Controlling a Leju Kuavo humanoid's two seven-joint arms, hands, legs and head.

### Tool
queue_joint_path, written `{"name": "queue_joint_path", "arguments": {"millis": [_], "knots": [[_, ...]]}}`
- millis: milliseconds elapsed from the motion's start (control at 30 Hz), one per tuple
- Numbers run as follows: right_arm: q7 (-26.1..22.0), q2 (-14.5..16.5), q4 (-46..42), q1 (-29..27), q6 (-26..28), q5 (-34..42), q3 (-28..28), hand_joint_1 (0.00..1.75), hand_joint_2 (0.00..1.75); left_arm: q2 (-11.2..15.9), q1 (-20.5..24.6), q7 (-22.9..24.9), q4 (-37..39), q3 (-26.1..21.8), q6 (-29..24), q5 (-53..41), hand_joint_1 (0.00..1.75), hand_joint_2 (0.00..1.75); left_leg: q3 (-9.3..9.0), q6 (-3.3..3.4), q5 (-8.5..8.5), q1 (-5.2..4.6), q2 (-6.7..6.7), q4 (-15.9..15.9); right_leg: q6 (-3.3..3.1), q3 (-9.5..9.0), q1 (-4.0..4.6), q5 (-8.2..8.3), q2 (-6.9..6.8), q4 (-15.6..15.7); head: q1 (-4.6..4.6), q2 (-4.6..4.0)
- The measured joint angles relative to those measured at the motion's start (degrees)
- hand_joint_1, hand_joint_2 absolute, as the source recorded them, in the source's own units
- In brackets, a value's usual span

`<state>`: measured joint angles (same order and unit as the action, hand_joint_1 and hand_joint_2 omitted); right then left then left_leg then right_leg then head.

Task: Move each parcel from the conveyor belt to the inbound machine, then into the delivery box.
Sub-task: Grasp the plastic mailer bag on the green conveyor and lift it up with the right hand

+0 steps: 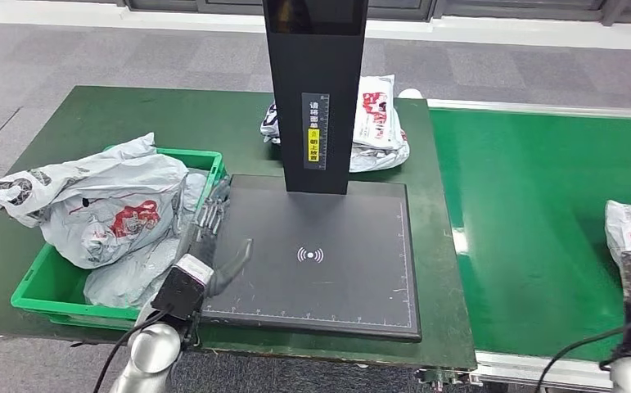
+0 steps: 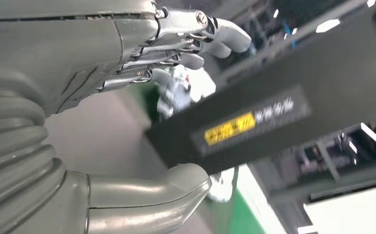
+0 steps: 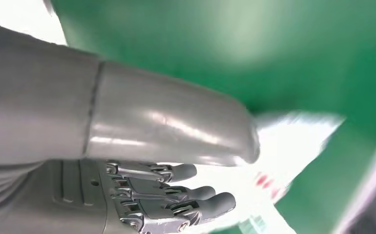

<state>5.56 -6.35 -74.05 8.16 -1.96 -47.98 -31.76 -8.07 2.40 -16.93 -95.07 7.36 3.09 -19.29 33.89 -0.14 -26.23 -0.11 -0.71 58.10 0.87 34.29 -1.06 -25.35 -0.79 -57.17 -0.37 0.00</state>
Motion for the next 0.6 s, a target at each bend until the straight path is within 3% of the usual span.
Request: {"name": "queue_joint_path", "arguments": {"millis": [300,600], "knots": [[3.6,-9.1,16.3,3.4,4.9,-14.2,-7.8,0.00,1.75,-1.4,0.0,0.8,5.2,2.6,1.7,2.6,0.00,1.75,-0.02,0.00,-0.06,0.01,-0.06,0.0,0.06,0.03,0.01,-0.07,0.03,0.0,0.01,0.00],[5.8,-15.9,32.5,10.9,6.3,-19.7,-8.7,0.00,1.75,-1.8,0.8,1.0,9.2,3.3,1.8,4.6,0.00,1.75,-0.03,0.06,-0.01,0.00,-0.12,0.0,0.08,0.00,0.00,-0.03,0.05,0.0,0.01,0.00]]}}
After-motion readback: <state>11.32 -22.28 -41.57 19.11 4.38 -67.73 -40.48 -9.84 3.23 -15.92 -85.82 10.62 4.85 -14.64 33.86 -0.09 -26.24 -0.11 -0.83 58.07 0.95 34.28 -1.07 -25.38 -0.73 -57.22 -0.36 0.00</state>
